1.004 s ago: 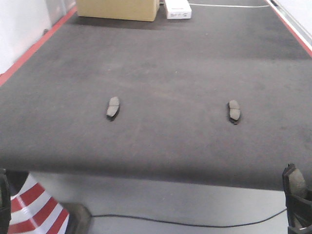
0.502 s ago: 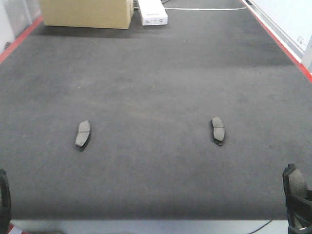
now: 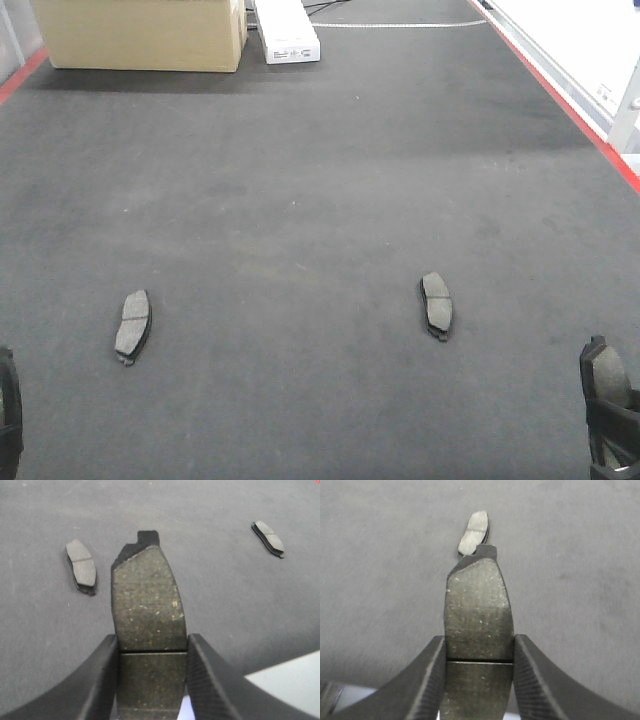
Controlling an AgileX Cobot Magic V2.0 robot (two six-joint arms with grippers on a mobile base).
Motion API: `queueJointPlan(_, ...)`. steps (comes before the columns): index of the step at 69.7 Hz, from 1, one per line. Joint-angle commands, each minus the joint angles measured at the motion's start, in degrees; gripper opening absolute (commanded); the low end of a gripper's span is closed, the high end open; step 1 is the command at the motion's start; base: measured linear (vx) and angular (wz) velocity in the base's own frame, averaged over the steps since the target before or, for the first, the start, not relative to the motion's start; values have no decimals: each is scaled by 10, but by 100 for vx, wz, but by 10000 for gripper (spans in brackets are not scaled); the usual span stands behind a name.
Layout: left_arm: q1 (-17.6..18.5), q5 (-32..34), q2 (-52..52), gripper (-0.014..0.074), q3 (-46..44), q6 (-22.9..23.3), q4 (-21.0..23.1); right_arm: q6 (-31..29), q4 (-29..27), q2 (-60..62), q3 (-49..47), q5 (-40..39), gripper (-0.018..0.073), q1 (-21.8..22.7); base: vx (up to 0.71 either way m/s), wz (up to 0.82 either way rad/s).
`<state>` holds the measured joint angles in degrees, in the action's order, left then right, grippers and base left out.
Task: Move and align brake pads A on conveyor
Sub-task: 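Approach the conveyor belt holding both pads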
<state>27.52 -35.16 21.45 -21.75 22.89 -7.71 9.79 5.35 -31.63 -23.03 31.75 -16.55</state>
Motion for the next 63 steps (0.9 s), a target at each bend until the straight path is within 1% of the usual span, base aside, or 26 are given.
queueJointPlan(1, 2, 51, 5, 164, -17, 2, -3, -7, 6, -1, -16, -46, 97, 1, 11, 0)
queueJointPlan(27, 2, 51, 5, 164, -17, 2, -3, -7, 6, -1, -16, -46, 97, 1, 8, 1)
queueJointPlan(63, 2, 51, 5, 164, -17, 2, -3, -7, 6, -1, -16, -46, 97, 1, 1, 0)
